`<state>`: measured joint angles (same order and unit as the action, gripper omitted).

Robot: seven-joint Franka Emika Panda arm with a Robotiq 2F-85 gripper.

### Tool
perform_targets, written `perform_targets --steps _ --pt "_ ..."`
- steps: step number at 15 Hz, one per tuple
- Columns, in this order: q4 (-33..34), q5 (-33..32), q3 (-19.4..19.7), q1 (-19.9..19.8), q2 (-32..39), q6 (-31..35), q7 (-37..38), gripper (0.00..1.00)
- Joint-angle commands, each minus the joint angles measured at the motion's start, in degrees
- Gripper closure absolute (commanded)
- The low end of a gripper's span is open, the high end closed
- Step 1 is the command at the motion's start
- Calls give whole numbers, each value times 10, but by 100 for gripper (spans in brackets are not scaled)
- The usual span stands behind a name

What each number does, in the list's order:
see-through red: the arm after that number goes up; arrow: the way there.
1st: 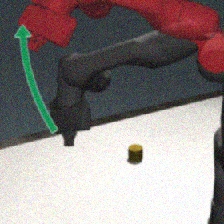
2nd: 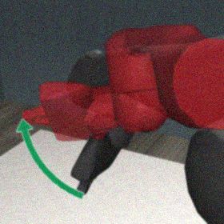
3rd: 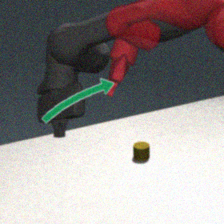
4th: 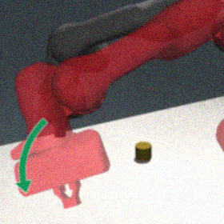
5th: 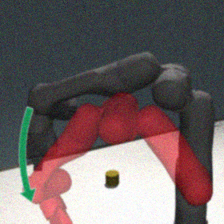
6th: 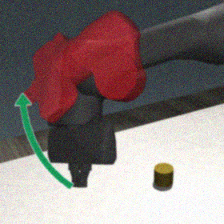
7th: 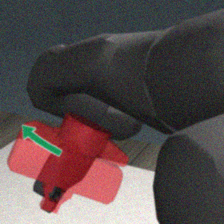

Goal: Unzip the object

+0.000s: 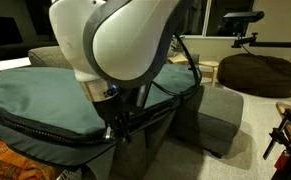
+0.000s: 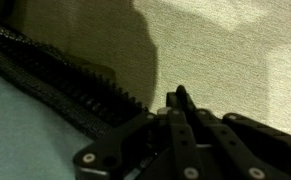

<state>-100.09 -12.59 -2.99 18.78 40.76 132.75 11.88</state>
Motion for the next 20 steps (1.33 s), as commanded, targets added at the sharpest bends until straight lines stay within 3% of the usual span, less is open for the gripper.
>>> perform_targets --steps 1,12,13,15,20 --pt "-39 3 -23 36 -55 -25 27 95" --pt "-31 -13 -25 43 -54 -33 39 95" --pt "-31 -12 -25 43 -54 -34 40 70" --pt "-28 -10 -29 45 -54 -35 40 64" --pt "-7 4 -62 71 -67 -66 45 30"
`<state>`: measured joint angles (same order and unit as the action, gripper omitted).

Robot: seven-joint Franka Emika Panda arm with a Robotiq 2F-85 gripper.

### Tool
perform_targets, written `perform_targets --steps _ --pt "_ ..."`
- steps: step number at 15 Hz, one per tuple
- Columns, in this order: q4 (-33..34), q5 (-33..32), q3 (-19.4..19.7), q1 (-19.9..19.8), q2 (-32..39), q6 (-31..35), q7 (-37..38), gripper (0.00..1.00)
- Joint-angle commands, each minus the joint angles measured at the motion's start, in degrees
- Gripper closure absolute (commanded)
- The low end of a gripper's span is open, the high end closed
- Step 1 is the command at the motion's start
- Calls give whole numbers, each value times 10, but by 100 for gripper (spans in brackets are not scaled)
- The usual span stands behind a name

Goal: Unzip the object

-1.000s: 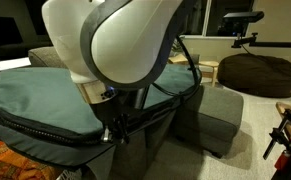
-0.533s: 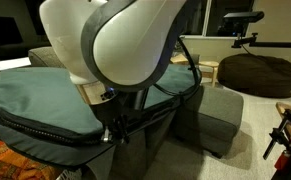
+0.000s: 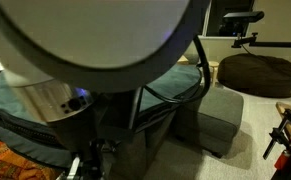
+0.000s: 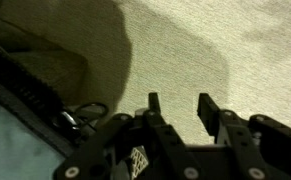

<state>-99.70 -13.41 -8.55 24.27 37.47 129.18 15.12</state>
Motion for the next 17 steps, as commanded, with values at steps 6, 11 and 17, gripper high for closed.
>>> perform_targets --steps 6,11,17 --pt "12 6 -2 19 -19 -18 8 16" --pt "12 6 -1 18 -19 -18 8 11" --pt "12 6 -1 18 -19 -18 8 11"
